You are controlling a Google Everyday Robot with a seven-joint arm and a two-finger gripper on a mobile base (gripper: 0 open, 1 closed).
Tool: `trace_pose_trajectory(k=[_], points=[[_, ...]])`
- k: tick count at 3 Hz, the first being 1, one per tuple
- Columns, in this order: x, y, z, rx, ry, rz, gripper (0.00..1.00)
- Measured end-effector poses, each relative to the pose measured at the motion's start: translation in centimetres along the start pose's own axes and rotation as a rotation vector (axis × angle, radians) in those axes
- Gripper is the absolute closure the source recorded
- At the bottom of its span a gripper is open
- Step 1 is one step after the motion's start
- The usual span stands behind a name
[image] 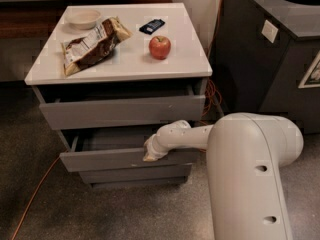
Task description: Open middle drawer
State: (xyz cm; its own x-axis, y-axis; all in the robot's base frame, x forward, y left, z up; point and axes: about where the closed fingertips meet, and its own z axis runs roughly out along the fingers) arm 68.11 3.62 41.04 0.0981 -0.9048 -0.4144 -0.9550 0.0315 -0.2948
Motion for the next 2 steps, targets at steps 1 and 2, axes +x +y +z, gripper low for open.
trace_pose_trajectory(k=[1, 2], points=[[-0.32, -0.23, -0.67, 0.0, 0.0, 0.0, 1.0], [-0.41, -0.06, -0.71, -0.002, -0.002, 0.002, 1.0]])
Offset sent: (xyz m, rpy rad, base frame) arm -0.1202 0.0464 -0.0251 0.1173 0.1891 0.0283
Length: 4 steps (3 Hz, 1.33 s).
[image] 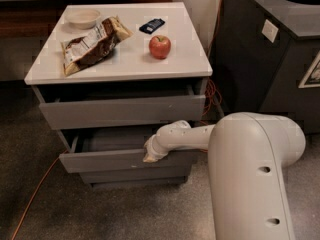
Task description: Open middle drawer
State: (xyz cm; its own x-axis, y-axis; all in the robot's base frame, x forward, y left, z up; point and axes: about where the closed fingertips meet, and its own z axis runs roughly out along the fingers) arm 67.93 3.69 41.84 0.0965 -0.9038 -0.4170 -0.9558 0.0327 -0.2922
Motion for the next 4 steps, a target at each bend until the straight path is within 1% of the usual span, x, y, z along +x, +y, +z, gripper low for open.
trace_pose_trajectory(k=[1, 2, 4], points=[[-0.32, 1.44, 0.1, -0.017, -0.015, 0.014, 1.0], [-0.29, 1.33, -0.28, -0.017, -0.015, 0.014, 0.83], [-0.21, 1.33, -0.32, -0.017, -0.015, 0.014, 0.36]])
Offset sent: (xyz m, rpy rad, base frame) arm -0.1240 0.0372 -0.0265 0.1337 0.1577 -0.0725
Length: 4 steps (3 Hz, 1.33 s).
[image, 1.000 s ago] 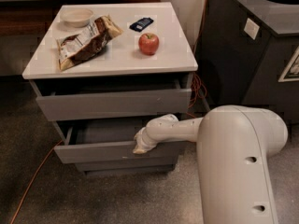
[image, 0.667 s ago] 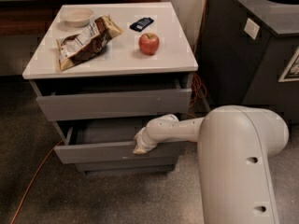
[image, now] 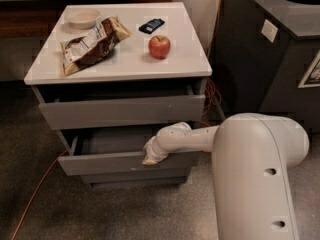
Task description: Open middle drawer
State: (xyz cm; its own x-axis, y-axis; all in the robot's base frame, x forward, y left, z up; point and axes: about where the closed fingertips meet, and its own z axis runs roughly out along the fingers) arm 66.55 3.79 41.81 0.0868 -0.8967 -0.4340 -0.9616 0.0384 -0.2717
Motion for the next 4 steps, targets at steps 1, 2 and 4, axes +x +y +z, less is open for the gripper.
trace_pose_trajectory(k=[1, 2, 4], points=[[0.0, 0.0, 0.0, 0.0, 0.0, 0.0, 0.13], [-1.0, 2.6, -0.2, -0.012, -0.021, 0.03, 0.12], [-3.6, 8.1, -0.5, -0.044, -0.08, 0.093, 0.54]])
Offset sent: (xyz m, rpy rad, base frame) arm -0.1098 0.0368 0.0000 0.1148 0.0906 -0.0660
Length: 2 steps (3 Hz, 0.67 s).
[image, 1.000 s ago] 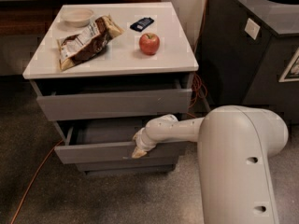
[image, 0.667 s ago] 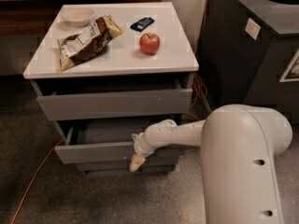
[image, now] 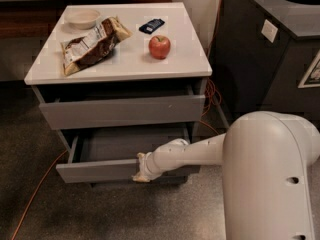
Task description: Open middle drawer
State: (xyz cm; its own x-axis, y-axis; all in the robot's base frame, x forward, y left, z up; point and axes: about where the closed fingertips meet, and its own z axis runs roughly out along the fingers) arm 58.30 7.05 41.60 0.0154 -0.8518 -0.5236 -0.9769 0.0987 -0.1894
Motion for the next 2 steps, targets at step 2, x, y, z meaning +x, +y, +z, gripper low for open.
trace_pose_trajectory(k=[2], points=[[-0.43, -0.15, -0.68, 0.0, 0.0, 0.0, 1.0]])
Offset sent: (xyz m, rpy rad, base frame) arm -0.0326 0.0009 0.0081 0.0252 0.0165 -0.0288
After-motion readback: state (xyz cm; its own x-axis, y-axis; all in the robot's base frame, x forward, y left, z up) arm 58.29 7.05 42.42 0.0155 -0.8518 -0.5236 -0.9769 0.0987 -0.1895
